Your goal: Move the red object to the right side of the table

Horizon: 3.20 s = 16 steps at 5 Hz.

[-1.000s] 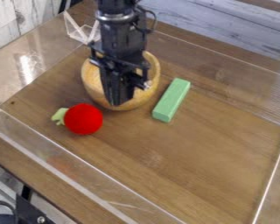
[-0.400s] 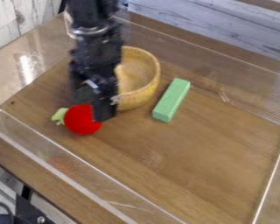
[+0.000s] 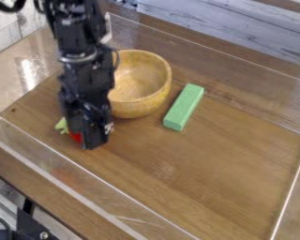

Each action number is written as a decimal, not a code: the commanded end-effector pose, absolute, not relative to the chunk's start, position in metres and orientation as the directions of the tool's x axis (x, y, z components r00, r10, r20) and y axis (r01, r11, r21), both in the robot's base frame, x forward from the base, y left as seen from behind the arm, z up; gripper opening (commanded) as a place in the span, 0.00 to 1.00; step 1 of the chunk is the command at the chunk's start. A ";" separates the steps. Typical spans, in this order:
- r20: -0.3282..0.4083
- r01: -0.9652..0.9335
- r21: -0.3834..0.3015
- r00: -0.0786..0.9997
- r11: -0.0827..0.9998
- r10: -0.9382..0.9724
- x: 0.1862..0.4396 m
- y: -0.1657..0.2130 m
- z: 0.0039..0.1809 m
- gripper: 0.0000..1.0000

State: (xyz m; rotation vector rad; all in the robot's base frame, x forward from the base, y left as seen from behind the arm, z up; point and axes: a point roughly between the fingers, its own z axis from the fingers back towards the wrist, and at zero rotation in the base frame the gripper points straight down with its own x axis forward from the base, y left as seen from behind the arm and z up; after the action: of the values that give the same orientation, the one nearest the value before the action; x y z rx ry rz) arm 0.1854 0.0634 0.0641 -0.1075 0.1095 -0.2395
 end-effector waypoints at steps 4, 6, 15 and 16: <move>0.013 0.105 -0.049 0.994 0.993 -0.105 0.226 0.005 0.121 1.00; 0.026 0.083 -0.011 0.996 0.997 -0.082 0.230 0.050 0.137 1.00; 0.074 0.285 -0.001 0.956 0.959 -0.284 0.240 0.141 0.047 0.00; 0.082 0.239 -0.019 0.968 0.971 -0.237 0.240 0.147 0.044 0.00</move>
State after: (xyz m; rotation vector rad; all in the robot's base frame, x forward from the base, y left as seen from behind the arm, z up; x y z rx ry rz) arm 0.2355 0.1417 0.0368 -0.0502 -0.0560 -0.2453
